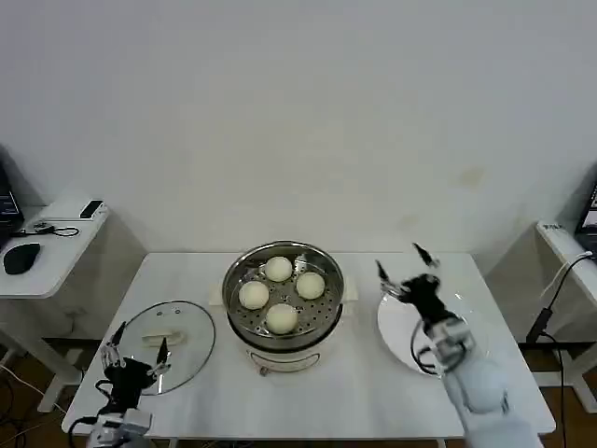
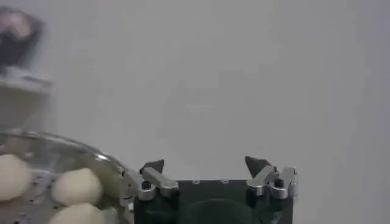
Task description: Take steamed baozi put them in steamer then cover it.
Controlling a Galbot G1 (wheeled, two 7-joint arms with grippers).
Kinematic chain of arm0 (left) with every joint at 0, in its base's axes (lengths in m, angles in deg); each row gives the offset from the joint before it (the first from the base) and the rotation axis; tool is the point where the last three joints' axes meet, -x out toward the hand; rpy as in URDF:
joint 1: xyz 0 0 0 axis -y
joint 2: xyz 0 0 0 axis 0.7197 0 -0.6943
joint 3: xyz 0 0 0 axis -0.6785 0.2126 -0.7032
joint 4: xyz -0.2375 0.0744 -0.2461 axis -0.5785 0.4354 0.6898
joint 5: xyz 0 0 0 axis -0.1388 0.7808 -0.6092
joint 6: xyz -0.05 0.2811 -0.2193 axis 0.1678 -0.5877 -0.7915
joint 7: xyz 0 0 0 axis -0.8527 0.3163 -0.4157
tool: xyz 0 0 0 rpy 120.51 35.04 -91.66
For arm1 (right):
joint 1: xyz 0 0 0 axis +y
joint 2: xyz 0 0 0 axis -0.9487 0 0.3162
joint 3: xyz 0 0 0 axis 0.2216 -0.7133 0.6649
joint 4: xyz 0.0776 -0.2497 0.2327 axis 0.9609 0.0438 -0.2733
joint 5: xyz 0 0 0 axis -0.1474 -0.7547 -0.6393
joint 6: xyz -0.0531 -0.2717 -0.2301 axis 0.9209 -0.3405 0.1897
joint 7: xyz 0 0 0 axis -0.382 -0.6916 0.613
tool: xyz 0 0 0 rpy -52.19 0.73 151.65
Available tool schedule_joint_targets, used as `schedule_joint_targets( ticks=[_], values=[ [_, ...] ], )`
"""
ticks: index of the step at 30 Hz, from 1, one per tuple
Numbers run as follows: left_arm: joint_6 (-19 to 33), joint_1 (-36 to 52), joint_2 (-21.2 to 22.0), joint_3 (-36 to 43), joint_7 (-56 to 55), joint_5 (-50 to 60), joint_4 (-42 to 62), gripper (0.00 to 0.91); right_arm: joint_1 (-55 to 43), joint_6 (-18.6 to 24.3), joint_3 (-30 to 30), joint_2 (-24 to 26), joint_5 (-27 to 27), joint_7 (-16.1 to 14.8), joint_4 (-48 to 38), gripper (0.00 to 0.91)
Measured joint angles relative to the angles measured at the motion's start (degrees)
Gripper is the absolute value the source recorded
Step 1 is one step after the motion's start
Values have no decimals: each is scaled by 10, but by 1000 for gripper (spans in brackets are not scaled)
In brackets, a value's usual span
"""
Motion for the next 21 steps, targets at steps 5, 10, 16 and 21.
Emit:
schedule_joint_targets(
  ticks=[5, 10, 16, 21],
  values=[
    [43, -11, -23, -9, -15, 109, 37, 907, 68, 14, 71, -45, -7, 3, 22, 907],
    [72, -17, -44, -4, -34, 207, 77, 907, 116, 22, 112, -77, -10, 3, 38, 907],
    [84, -1, -66, 13, -41, 292, 127, 907, 156, 29, 139, -104, -11, 2, 55, 907],
    [86, 29, -83, 33, -41, 332, 168, 907, 184, 26, 148, -122, 0, -1, 71, 907]
  ],
)
